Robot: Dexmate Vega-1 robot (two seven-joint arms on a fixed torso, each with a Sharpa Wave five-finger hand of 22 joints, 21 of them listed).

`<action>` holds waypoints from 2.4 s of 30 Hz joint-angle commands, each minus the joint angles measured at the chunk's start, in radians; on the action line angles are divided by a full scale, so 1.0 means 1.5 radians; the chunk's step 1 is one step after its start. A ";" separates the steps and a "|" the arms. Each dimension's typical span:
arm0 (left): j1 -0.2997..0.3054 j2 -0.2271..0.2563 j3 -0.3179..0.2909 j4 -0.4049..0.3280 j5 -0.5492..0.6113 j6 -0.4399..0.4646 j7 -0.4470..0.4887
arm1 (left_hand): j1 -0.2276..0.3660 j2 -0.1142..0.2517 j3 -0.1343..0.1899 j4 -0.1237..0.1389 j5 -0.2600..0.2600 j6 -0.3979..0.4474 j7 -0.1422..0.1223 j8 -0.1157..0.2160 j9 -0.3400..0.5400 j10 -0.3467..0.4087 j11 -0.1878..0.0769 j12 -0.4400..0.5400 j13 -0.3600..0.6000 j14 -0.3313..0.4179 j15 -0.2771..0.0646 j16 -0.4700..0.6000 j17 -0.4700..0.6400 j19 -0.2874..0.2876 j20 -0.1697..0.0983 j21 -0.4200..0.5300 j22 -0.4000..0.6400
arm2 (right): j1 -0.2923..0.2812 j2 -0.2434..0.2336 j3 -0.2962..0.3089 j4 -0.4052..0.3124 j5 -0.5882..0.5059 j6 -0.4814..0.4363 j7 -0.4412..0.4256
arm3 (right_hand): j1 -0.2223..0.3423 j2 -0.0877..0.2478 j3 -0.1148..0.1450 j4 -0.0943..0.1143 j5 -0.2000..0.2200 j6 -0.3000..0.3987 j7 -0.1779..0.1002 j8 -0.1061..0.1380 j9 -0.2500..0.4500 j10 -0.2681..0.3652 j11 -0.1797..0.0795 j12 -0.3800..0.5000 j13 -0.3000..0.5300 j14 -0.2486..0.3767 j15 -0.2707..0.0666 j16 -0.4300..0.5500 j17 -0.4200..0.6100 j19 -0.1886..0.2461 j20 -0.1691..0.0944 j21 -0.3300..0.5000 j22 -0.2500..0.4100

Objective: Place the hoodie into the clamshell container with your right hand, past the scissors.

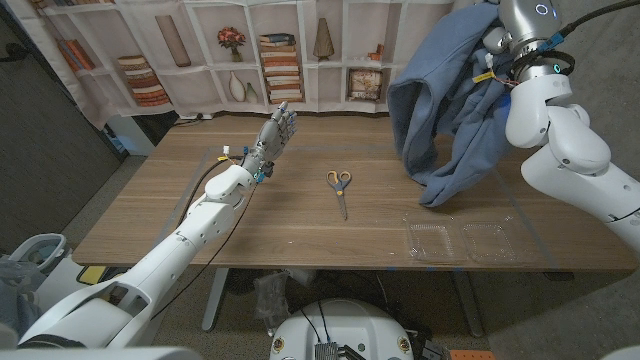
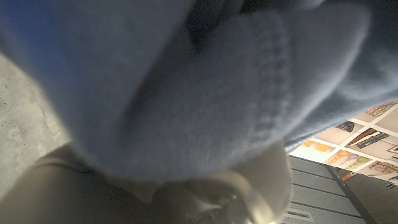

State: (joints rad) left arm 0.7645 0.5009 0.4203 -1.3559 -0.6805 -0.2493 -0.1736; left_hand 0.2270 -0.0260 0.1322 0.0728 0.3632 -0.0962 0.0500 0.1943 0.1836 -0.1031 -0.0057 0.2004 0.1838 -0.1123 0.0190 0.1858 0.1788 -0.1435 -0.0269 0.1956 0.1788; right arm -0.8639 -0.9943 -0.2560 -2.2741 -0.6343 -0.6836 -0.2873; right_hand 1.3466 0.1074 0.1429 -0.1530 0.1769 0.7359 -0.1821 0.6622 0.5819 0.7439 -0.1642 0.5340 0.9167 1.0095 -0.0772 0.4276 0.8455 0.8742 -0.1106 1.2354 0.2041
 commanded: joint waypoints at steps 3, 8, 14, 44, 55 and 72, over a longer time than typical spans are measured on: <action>-0.004 -0.003 0.003 0.000 0.001 0.004 -0.003 | 0.007 0.000 -0.002 0.000 0.004 0.001 0.000 0.002 0.002 -0.004 0.000 0.000 0.002 -0.007 0.000 0.001 0.002 -0.006 -0.002 0.004 0.002 | 0.012 -0.004 0.009 -0.033 -0.030 -0.019 0.029 | -0.008 0.028 0.034 0.027 0.004 0.004 0.001 0.003 0.003 0.013 -0.003 -0.002 0.002 0.055 -0.098 0.006 0.002 0.003 -0.080 0.005 0.000; -0.004 -0.004 0.004 0.002 0.001 0.002 -0.004 | 0.008 0.001 -0.002 0.000 0.004 0.001 -0.001 0.001 0.002 -0.004 0.000 0.000 0.002 -0.008 0.000 0.001 0.002 -0.006 -0.002 0.004 0.002 | 0.017 -0.004 0.010 -0.046 -0.045 -0.033 0.041 | -0.009 0.029 0.034 0.027 0.004 0.004 0.000 0.003 0.004 0.012 -0.003 -0.003 0.004 0.055 -0.098 0.006 0.002 0.003 -0.080 0.005 0.000; -0.004 -0.007 0.005 0.005 0.000 0.000 -0.007 | 0.008 0.001 -0.003 0.000 0.004 0.001 -0.001 0.001 0.002 -0.004 -0.001 0.000 0.002 -0.007 0.001 0.001 0.003 -0.006 -0.002 0.004 0.002 | 0.013 -0.008 0.018 -0.064 -0.059 -0.043 0.054 | -0.010 0.029 0.033 0.027 0.004 0.004 0.001 0.003 0.004 0.013 -0.005 -0.004 0.005 0.055 -0.097 0.007 0.001 0.004 -0.080 0.004 0.000; -0.020 -0.021 0.013 0.033 0.000 -0.005 -0.023 | 0.010 0.003 -0.007 0.000 0.004 0.001 -0.001 0.001 0.002 -0.005 0.001 0.000 0.002 -0.007 0.001 0.001 0.003 -0.006 -0.002 0.004 0.002 | -0.024 -0.003 0.082 -0.134 -0.094 -0.059 0.087 | -0.010 0.028 0.032 0.025 0.005 0.004 0.000 0.001 0.004 0.018 -0.005 -0.011 0.007 0.053 -0.098 0.012 0.001 0.004 -0.080 0.003 -0.001; -0.045 -0.038 0.021 0.071 0.001 -0.010 -0.043 | 0.011 0.004 -0.008 0.000 0.003 0.001 0.000 0.001 0.002 -0.005 0.001 0.000 0.002 -0.008 0.001 0.001 0.003 -0.007 -0.002 0.004 0.002 | -0.042 -0.005 0.105 -0.161 -0.128 -0.076 0.108 | -0.011 0.028 0.031 0.025 0.005 0.005 0.000 0.002 0.006 0.019 -0.006 -0.014 0.008 0.053 -0.098 0.014 0.001 0.005 -0.080 0.003 -0.002; -0.074 -0.056 0.026 0.117 0.003 -0.017 -0.064 | 0.012 0.005 -0.010 0.000 0.003 0.000 0.000 0.001 0.002 -0.006 -0.001 -0.001 0.002 -0.008 0.001 0.001 0.002 -0.006 -0.002 0.004 0.002 | -0.091 0.023 0.159 -0.188 -0.138 -0.048 0.120 | -0.012 0.028 0.029 0.024 0.005 0.004 0.001 -0.001 0.002 0.021 -0.004 -0.017 0.010 0.052 -0.098 0.015 -0.001 0.005 -0.080 0.003 -0.002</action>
State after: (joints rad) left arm 0.6785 0.4304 0.4550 -1.2158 -0.6795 -0.2710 -0.2548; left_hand 0.2362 -0.0167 0.1243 0.0728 0.3632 -0.0962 0.0500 0.1943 0.1836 -0.1030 -0.0057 0.2004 0.1838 -0.1160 0.0226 0.1858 0.1788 -0.1488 -0.0323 0.1956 0.1788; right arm -0.9449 -0.9919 -0.0797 -2.5289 -0.8405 -0.7919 -0.1110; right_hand 1.3466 0.1073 0.1451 -0.1552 0.1777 0.7356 -0.1821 0.6592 0.5828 0.7614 -0.1610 0.5028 0.9290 1.0096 -0.0771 0.4440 0.8434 0.8741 -0.1103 1.2351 0.1990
